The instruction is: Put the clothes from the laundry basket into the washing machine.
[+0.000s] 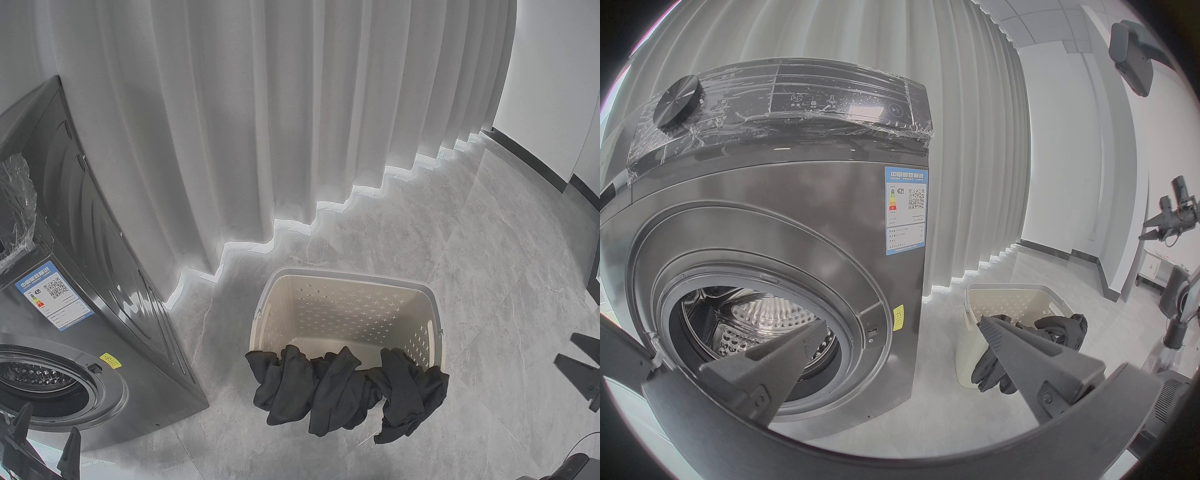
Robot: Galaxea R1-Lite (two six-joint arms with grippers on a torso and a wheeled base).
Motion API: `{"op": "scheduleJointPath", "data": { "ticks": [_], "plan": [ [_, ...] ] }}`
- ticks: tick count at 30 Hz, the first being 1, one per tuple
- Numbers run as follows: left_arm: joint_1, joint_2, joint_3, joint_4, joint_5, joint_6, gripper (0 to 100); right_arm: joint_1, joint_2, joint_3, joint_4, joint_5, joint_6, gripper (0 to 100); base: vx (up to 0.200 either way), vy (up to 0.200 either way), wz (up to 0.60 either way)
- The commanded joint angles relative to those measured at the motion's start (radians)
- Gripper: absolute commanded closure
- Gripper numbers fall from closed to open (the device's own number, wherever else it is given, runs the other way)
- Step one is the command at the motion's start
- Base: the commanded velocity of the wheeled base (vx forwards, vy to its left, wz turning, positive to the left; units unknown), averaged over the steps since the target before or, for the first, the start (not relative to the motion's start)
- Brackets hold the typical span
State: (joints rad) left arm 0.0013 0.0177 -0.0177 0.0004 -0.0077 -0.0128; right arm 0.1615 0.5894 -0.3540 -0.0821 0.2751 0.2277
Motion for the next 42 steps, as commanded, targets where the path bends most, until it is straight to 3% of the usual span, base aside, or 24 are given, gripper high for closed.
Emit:
{"op": "scheduleJointPath", "data": {
  "ticks": [1, 19, 23, 27, 31, 37, 42],
  "plan": [
    [0.0, -0.015, 0.016, 0.001, 0.0, -0.001, 0, 0.095, 0.351, 0.01, -0.048, 0.041, 0.027, 0, 0.0, 0.0, 0.0],
    [0.0, -0.015, 0.016, 0.001, 0.0, -0.001, 0, 0.15, 0.813, 0.007, -0.176, 0.038, 0.044, 0, 0.0, 0.0, 0.0],
    [0.0, -0.015, 0.016, 0.001, 0.0, -0.001, 0, 0.176, 0.931, 0.026, -0.308, 0.027, 0.094, 0, 0.0, 0.0, 0.0],
    [0.0, -0.015, 0.016, 0.001, 0.0, -0.001, 0, 0.217, 1.04, 0.033, -0.441, -0.019, 0.157, 0, 0.0, 0.0, 0.0],
    [0.0, -0.015, 0.016, 0.001, 0.0, -0.001, 0, 0.273, 1.103, 0.033, -0.504, -0.034, 0.213, 0, 0.0, 0.0, 0.0],
    [0.0, -0.015, 0.016, 0.001, 0.0, -0.001, 0, 0.305, 1.207, 0.026, -0.587, -0.056, 0.228, 0, 0.0, 0.0, 0.0],
    [0.0, -0.015, 0.016, 0.001, 0.0, -0.001, 0, 0.294, 1.33, 0.032, -0.711, -0.102, 0.233, 0, 0.0, 0.0, 0.0]
  ]
}}
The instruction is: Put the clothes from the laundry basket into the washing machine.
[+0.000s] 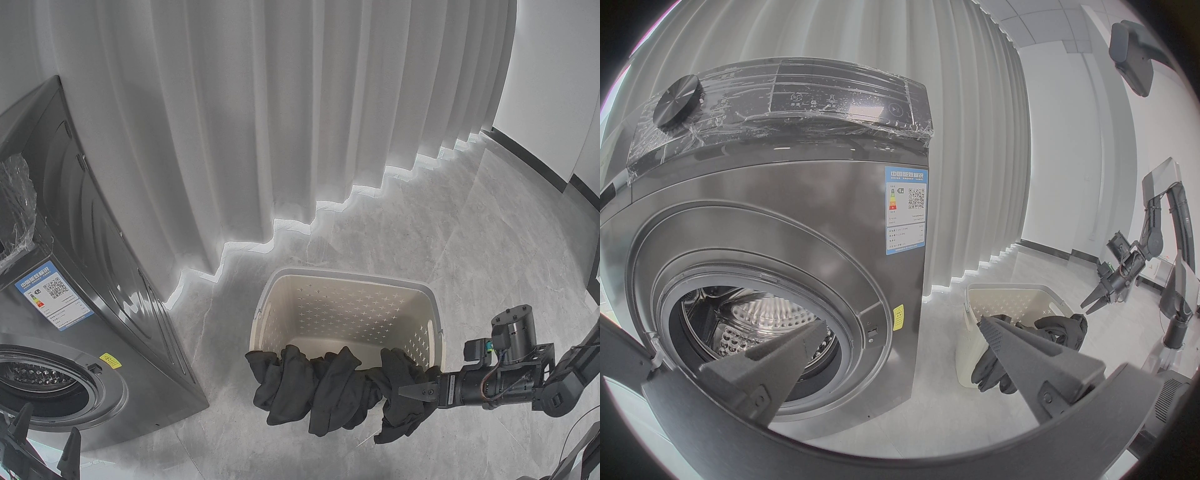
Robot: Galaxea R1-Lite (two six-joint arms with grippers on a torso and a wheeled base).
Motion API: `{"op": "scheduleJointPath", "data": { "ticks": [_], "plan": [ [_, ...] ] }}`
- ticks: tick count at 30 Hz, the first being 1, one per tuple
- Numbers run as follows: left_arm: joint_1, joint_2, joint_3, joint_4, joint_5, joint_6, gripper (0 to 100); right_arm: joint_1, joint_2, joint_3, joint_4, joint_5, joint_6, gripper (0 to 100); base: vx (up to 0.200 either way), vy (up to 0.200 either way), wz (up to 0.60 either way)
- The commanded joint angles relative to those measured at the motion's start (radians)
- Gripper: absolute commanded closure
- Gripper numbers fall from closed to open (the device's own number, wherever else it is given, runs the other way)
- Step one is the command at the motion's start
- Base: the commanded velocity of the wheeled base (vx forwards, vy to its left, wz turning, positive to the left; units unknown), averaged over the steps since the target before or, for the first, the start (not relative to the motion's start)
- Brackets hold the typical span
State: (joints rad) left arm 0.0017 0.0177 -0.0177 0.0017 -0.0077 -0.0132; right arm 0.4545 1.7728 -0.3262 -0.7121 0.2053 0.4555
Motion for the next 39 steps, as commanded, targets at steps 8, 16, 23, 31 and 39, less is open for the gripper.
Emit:
{"op": "scheduleJointPath", "data": {
  "ticks": [8, 16, 23, 31, 39],
  "plan": [
    [0.0, -0.015, 0.016, 0.0, 0.0, -0.001, 0, 0.0, 0.249, 0.003, -0.182, -0.061, 0.038, 0, 0.0, 0.0, 0.0],
    [0.0, -0.015, 0.016, 0.0, 0.0, -0.001, 0, -0.002, 0.33, -0.004, -0.285, -0.089, 0.043, 0, 0.0, 0.0, 0.0],
    [0.0, -0.015, 0.016, 0.0, 0.0, -0.001, 0, -0.002, 0.347, -0.017, -0.308, -0.09, 0.054, 0, 0.0, 0.0, 0.0],
    [0.0, -0.015, 0.016, -0.002, 0.0, -0.001, 0, 0.003, 0.366, -0.019, -0.308, -0.098, 0.054, 100, 0.0, 0.0, 0.0],
    [0.0, -0.015, 0.016, -0.002, 0.0, -0.001, 0, 0.0, 0.369, -0.017, -0.308, -0.103, 0.054, 100, 0.0, 0.0, 0.0]
  ]
}}
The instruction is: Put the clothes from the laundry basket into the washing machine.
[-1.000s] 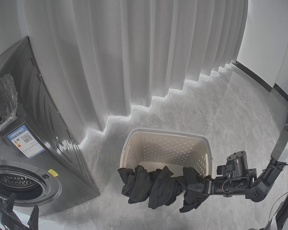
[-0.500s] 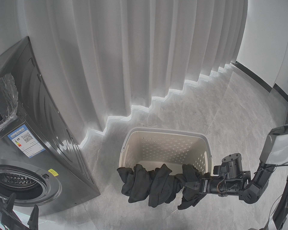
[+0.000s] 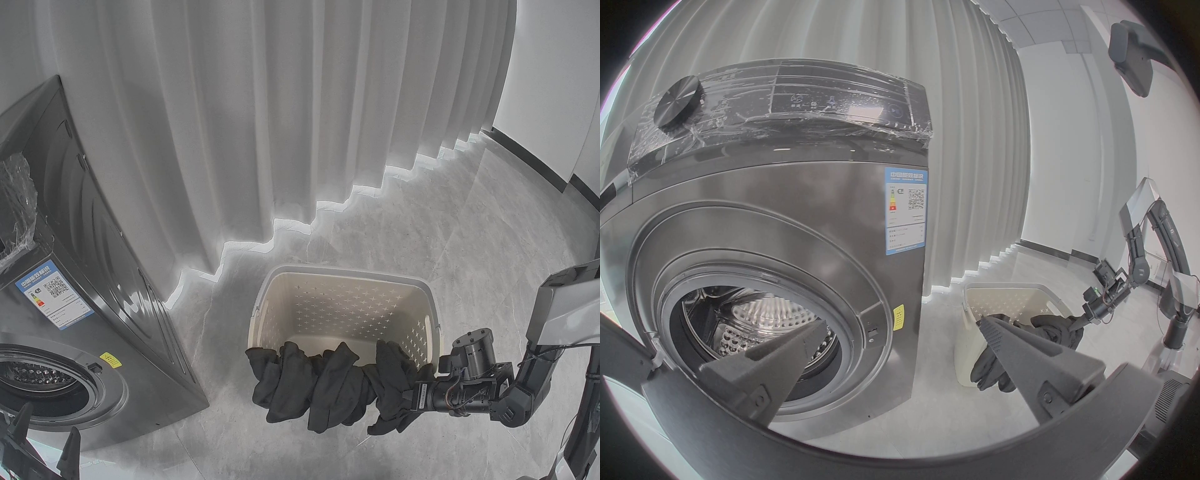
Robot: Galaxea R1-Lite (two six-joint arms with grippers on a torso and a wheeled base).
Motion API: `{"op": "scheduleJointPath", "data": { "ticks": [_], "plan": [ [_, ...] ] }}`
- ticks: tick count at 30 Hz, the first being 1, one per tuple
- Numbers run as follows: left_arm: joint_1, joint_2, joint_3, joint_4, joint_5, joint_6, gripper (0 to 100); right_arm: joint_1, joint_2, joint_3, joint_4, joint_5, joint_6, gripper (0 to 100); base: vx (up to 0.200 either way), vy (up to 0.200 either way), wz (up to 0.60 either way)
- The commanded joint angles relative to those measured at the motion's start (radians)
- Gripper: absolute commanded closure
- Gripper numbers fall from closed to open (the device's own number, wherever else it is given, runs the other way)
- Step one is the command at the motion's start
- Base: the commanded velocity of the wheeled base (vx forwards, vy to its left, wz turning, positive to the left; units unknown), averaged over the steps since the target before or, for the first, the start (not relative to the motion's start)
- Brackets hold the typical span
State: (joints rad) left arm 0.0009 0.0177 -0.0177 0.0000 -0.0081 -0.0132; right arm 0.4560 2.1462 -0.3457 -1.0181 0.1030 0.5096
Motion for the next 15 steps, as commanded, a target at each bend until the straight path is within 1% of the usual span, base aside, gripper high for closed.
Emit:
{"op": "scheduleJointPath", "data": {
  "ticks": [1, 6, 15],
  "plan": [
    [0.001, -0.015, 0.016, 0.0, 0.0, -0.001, 0, -0.002, -0.006, 0.004, -0.002, 0.0, 0.0, 100, 0.0, 0.0, 0.0],
    [0.001, -0.015, 0.016, 0.0, 0.0, -0.001, 0, 0.003, -0.043, 0.019, -0.004, 0.0, 0.0, 100, 0.0, 0.0, 0.0],
    [0.001, -0.015, 0.016, 0.0, 0.0, -0.001, 0, 0.038, -0.305, 0.06, 0.024, 0.009, 0.0, 100, 0.0, 0.0, 0.0]
  ]
}}
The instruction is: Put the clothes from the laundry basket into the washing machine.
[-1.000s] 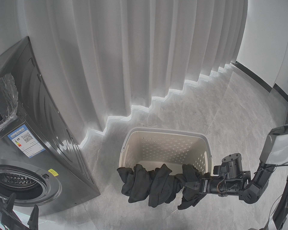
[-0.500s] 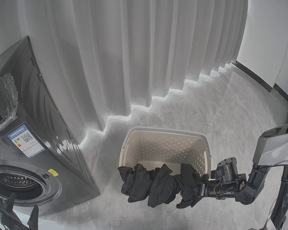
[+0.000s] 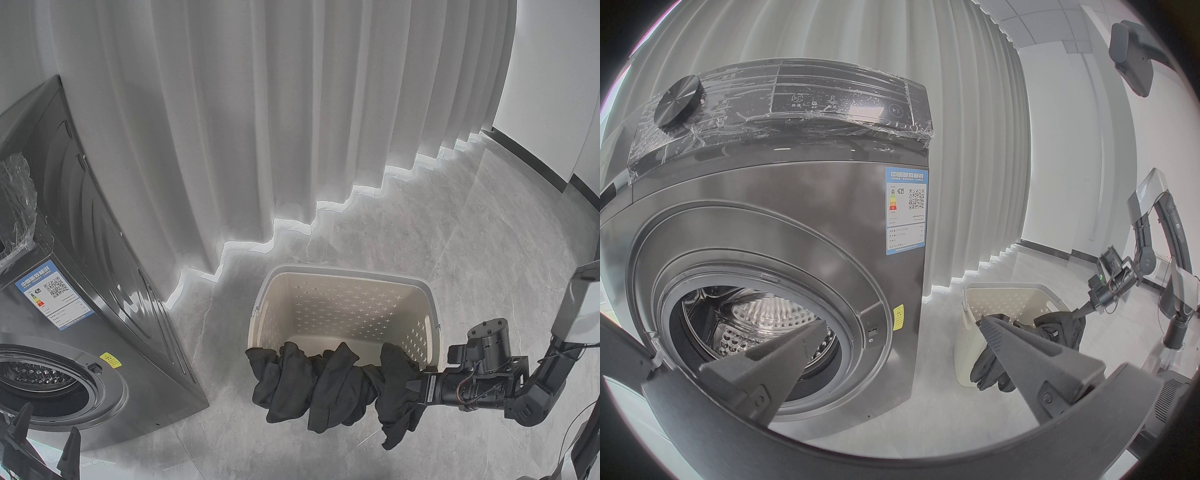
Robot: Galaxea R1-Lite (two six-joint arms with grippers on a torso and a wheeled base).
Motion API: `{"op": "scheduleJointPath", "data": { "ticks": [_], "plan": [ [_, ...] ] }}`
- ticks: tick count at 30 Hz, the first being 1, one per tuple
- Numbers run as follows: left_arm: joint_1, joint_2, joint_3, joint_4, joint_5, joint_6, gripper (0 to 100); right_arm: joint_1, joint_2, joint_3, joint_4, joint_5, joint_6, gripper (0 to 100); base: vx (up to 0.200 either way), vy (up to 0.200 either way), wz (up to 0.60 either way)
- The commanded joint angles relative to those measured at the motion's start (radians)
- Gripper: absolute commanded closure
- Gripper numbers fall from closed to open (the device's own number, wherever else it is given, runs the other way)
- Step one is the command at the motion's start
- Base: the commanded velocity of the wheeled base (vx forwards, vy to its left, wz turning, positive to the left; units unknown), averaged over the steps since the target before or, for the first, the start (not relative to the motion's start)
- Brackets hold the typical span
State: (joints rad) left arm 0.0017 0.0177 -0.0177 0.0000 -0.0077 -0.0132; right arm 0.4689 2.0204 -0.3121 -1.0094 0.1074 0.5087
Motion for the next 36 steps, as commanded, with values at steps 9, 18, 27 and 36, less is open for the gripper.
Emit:
{"op": "scheduleJointPath", "data": {
  "ticks": [9, 18, 27, 36],
  "plan": [
    [0.0, -0.015, 0.016, 0.0, 0.0, -0.001, 0, 0.063, -0.359, 0.096, 0.018, 0.012, 0.044, 100, 0.0, 0.0, 0.0],
    [0.0, -0.015, 0.016, 0.0, 0.002, -0.001, 0, 0.068, -0.632, 0.137, 0.009, 0.156, 0.244, 100, 0.0, 0.0, 0.0],
    [0.0, -0.015, 0.016, 0.0, 0.002, 0.001, 0, 0.082, -0.896, 0.222, 0.014, 0.195, 0.214, 100, 0.0, 0.0, 0.0],
    [0.0, -0.015, 0.016, 0.0, 0.002, -0.002, 0, 0.132, -0.942, 0.274, 0.018, 0.198, 0.208, 100, -0.133, 0.0, 0.0]
  ]
}}
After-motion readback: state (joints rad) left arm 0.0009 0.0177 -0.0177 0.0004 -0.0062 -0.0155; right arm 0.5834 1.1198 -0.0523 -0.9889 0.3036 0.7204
